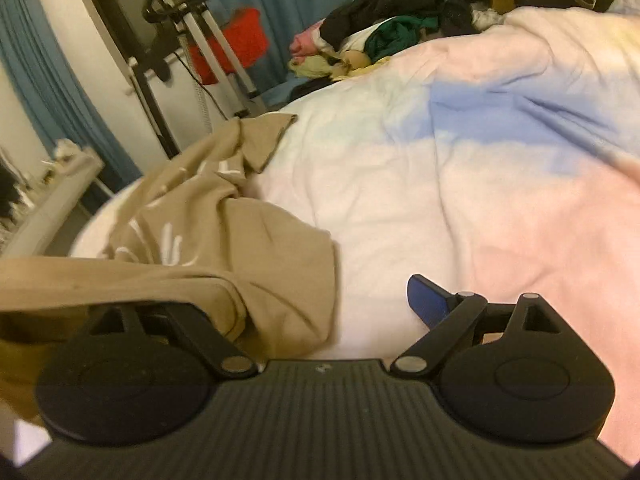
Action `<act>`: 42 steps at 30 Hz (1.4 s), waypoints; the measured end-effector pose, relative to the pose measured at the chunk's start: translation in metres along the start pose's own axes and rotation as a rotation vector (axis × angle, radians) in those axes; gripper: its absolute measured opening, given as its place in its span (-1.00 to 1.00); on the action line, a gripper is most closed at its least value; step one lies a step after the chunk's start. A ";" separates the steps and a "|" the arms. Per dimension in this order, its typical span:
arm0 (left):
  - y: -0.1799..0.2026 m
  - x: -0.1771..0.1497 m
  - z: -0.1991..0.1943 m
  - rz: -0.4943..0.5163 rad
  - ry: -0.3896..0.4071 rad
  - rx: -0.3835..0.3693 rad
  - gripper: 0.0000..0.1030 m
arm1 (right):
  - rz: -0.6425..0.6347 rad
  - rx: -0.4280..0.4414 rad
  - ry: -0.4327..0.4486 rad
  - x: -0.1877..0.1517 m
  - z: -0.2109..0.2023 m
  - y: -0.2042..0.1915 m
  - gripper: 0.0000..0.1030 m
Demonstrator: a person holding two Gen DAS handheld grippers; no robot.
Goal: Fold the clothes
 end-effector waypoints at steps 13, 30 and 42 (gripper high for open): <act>-0.013 -0.039 0.002 -0.018 -0.243 0.021 -0.79 | -0.280 -0.012 0.311 0.030 -0.059 -0.034 0.77; 0.006 -0.094 0.026 0.226 -0.442 0.157 0.44 | -0.218 -0.064 0.294 0.033 -0.052 -0.007 0.77; -0.074 -0.029 -0.012 -0.189 -0.206 0.439 0.63 | -0.190 -0.214 0.100 0.010 -0.025 0.019 0.77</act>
Point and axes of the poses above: each gripper's, at about its wrist camera, not at the fingertips, and z roughly the way its jaws point, y to its right, x to its top, the point moved 6 cm from there along z, roughly the way its jaws point, and after that the axes turned 13 degrees about x, right-handed, at the moved point
